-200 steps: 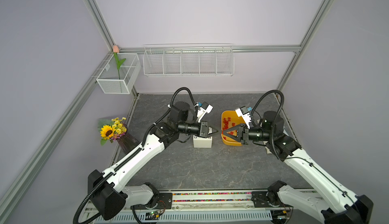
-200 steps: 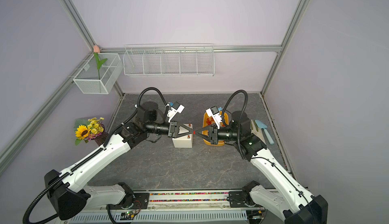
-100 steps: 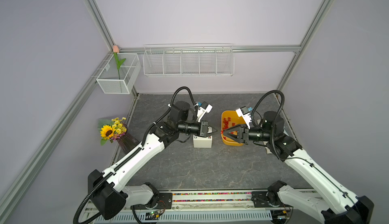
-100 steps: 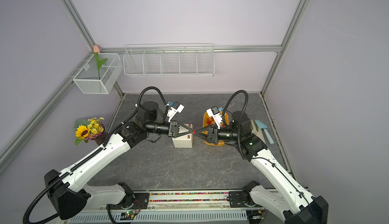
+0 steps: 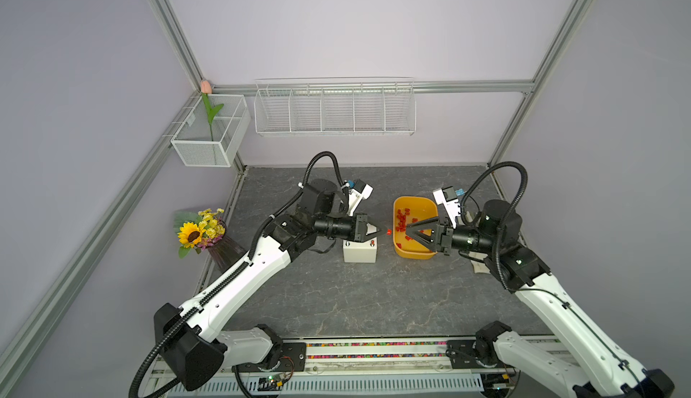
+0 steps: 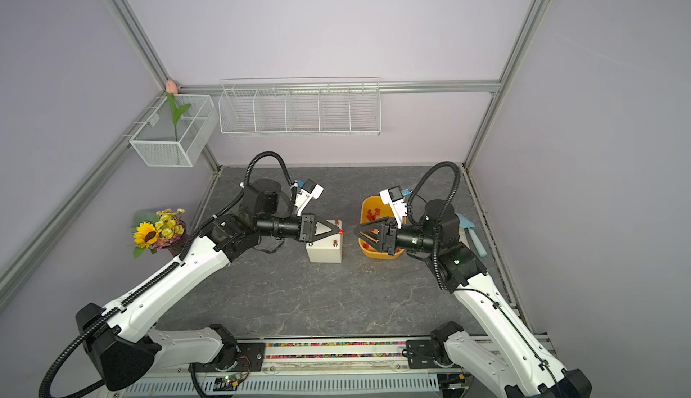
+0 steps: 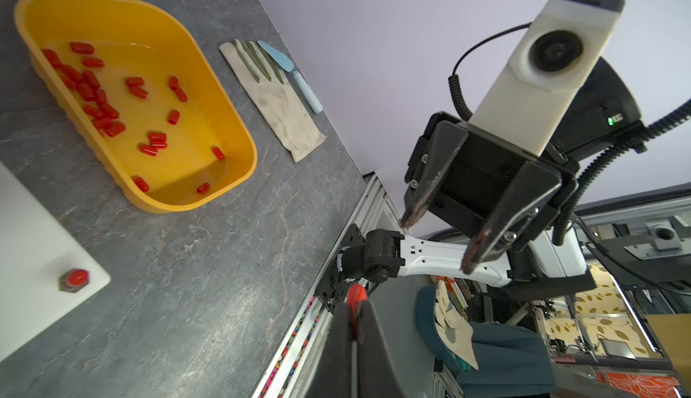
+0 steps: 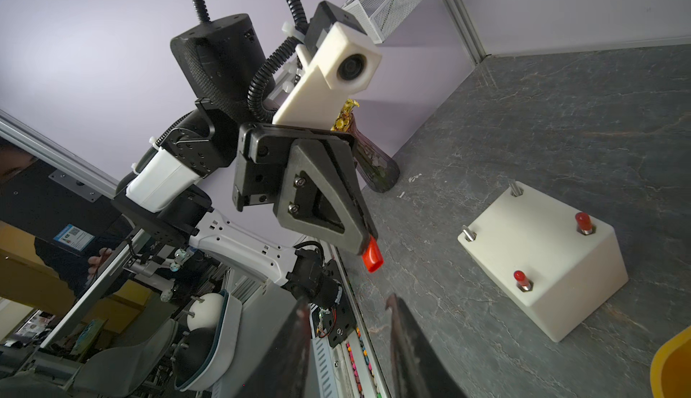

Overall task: Cover the protruding screws with screw protection sleeves
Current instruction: Attach the screw protection sleeve to the screw.

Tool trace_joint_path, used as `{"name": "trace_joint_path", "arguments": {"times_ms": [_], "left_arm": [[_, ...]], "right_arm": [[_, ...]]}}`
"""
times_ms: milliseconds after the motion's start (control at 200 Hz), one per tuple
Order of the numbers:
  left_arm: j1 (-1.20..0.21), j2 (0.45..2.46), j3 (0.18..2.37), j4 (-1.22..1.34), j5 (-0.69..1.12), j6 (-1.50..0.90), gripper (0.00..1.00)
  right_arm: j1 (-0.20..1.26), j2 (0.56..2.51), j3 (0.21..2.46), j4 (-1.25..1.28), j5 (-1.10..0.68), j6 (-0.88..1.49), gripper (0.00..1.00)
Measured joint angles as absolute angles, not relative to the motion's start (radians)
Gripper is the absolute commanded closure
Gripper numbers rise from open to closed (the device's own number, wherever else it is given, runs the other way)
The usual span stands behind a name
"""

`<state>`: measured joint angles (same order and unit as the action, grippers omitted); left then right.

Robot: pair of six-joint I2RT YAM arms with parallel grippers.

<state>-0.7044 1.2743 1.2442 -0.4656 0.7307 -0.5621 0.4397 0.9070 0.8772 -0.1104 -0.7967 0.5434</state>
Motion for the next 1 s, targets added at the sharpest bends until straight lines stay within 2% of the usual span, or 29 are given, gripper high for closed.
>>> {"name": "trace_joint_path", "arguments": {"times_ms": [205,400,695,1000], "left_arm": [[-0.689,1.272,1.265,-0.531,0.660,-0.537,0.94],[-0.651,1.274,1.281,-0.611,0.582,-0.518,0.94],[-0.625,1.356,1.352,-0.719,0.467,-0.487,0.94],[-0.596,1.412,1.416,-0.808,0.385,-0.459,0.94]], "right_arm": [[0.436,0.906,0.858,-0.189,-0.748,0.482,0.60],[0.440,0.907,0.858,-0.284,-0.653,0.396,0.55],[0.538,0.969,0.869,-0.411,-0.465,0.280,0.52],[0.614,1.053,0.921,-0.422,-0.352,0.236,0.51]]}}
